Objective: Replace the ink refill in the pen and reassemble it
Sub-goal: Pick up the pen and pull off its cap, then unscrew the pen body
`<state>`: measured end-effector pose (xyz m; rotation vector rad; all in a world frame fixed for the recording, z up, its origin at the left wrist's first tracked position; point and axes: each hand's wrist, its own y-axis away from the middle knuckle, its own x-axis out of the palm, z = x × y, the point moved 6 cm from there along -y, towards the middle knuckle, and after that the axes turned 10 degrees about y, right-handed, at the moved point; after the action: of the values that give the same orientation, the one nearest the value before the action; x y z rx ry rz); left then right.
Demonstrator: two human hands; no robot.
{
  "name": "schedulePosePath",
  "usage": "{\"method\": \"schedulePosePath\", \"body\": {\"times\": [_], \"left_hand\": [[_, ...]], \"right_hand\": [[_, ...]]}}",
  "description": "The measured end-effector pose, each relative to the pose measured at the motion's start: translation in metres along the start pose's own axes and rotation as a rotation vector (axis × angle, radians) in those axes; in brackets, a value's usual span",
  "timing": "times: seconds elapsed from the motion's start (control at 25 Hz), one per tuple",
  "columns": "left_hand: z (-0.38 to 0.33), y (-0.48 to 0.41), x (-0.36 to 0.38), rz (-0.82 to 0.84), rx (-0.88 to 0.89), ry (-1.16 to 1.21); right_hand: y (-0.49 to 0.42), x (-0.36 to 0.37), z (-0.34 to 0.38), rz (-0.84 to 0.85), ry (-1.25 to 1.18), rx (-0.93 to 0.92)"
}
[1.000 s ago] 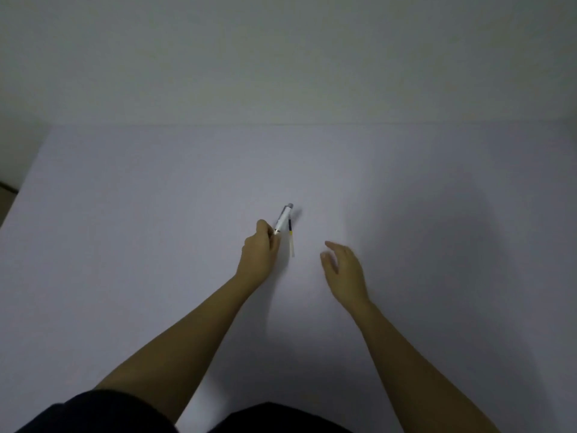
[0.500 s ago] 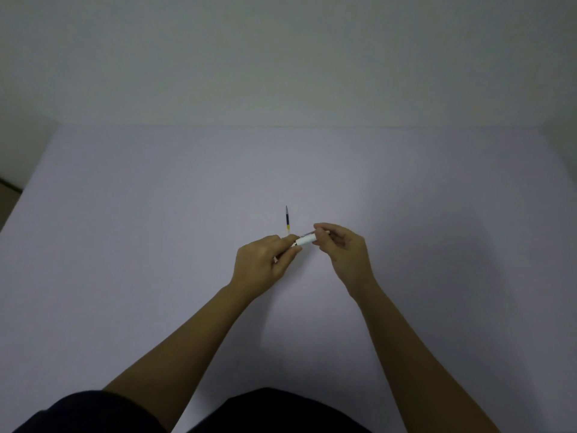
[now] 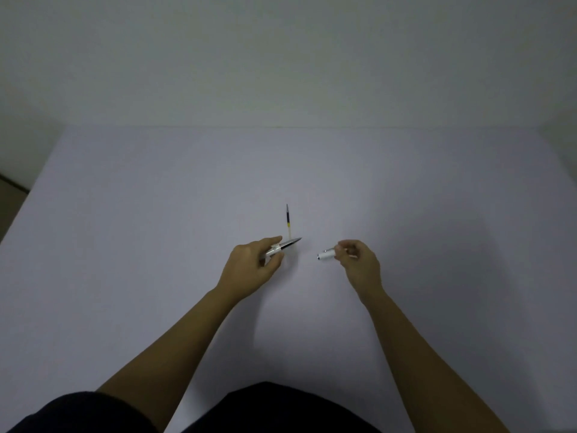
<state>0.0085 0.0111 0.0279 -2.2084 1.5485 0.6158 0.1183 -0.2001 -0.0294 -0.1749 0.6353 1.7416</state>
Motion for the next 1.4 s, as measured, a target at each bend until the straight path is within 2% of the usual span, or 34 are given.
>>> {"method": "schedulePosePath", "body": {"times": [0.12,0.4,0.72,0.84,0.92,1.0,1.08,1.2,1.28,1.4], "left_hand": [[0.000,0.000,0.001,0.011,-0.043,0.103],[-0.007,-0.002,0.001,0.019,0.001,0.130],[-0.011,-0.001,-0.004,0.019,0.014,0.117],[-0.016,-0.003,-0.009,0.018,0.026,0.074],[-0.023,-0.004,-0.013,0.035,0.082,0.016],[-0.035,-0.005,-0.015,0.066,0.188,-0.065],[-0.046,-0.004,-0.016,0.091,0.290,-0.124],[-0.059,-0.004,-0.017,0.115,0.374,-0.146],[-0.064,-0.003,-0.016,0.144,0.402,-0.152],[-0.067,-0.004,-0.020,0.143,0.368,-0.096]], "right_hand": [[0.002,0.007,-0.014,0.001,0.174,-0.033],[0.005,0.015,-0.019,-0.008,0.395,-0.133],[0.006,0.013,-0.011,-0.014,0.443,-0.179],[0.006,-0.002,0.023,-0.070,0.423,-0.305],[0.006,-0.007,0.058,0.050,0.388,-0.391],[0.011,-0.002,0.089,0.301,0.428,-0.430],[0.019,0.007,0.106,0.502,0.592,-0.438],[0.030,0.014,0.117,0.650,0.844,-0.482],[0.036,0.014,0.125,0.687,0.878,-0.533],[0.038,0.006,0.141,0.523,0.842,-0.712]]}}
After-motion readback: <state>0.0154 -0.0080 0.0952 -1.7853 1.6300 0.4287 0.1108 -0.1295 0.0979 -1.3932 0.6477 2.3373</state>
